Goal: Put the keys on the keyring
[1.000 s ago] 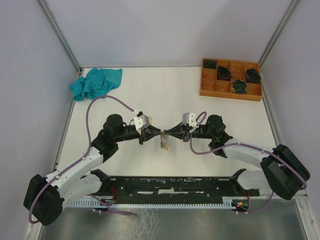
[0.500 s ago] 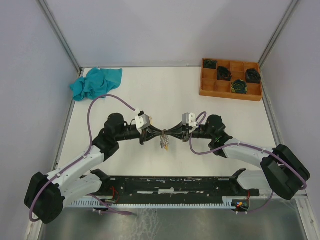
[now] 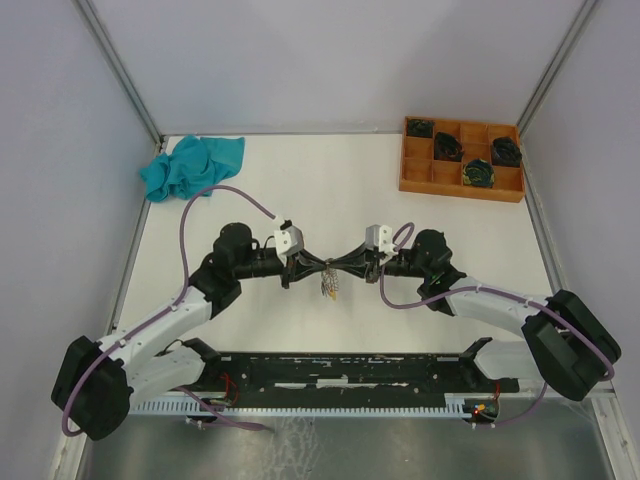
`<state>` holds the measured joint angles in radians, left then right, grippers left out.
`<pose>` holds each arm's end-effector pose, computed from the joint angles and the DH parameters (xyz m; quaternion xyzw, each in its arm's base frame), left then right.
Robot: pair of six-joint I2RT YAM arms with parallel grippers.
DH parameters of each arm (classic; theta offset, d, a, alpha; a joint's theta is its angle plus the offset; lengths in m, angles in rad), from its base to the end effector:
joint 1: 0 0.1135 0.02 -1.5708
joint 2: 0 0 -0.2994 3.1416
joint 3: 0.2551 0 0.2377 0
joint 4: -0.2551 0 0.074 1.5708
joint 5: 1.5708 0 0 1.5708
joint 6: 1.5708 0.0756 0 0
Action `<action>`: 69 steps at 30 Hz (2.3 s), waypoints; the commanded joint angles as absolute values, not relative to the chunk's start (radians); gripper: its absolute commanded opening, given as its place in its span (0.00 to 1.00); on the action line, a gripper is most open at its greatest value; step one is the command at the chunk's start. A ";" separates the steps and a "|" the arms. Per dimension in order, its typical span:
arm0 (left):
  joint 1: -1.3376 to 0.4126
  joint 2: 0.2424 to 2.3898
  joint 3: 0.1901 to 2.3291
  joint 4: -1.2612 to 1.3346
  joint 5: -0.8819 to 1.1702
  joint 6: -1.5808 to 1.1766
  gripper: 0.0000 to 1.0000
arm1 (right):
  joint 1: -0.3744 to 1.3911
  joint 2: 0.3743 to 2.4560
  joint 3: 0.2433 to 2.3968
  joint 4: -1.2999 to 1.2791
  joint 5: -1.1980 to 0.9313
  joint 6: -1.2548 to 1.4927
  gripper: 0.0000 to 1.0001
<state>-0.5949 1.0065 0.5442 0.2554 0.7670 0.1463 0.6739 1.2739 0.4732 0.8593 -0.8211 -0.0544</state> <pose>0.1513 -0.1657 0.2912 0.4806 0.5857 -0.4132 0.5053 0.1693 0.2060 0.2838 -0.4954 0.4844 0.4641 0.5519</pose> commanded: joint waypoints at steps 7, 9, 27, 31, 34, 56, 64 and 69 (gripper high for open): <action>-0.592 1.014 0.633 0.168 0.753 0.120 0.03 | 0.675 1.224 0.494 0.870 -0.816 -0.073 0.04; -0.592 1.014 0.674 0.075 0.725 0.156 0.03 | 0.674 1.198 0.503 0.755 -0.801 -0.132 0.09; -0.754 1.158 1.112 -0.661 0.351 0.295 0.03 | 0.674 1.155 0.585 0.478 -0.740 -0.320 0.38; -0.781 1.221 1.194 -0.741 0.316 0.280 0.03 | 0.674 1.200 0.564 0.643 -0.765 -0.230 0.37; -0.798 1.265 1.245 -0.786 0.289 0.270 0.03 | 0.673 1.232 0.556 0.724 -0.777 -0.175 0.36; -0.824 1.333 1.324 -0.803 0.254 0.233 0.03 | 0.687 1.279 0.513 0.821 -0.807 -0.105 0.32; -0.824 1.357 1.337 -0.812 0.251 0.220 0.03 | 0.689 1.218 0.529 0.702 -0.807 -0.152 0.32; -0.824 1.365 1.348 -0.811 0.267 0.218 0.03 | 0.710 1.264 0.544 0.731 -0.812 -0.142 0.31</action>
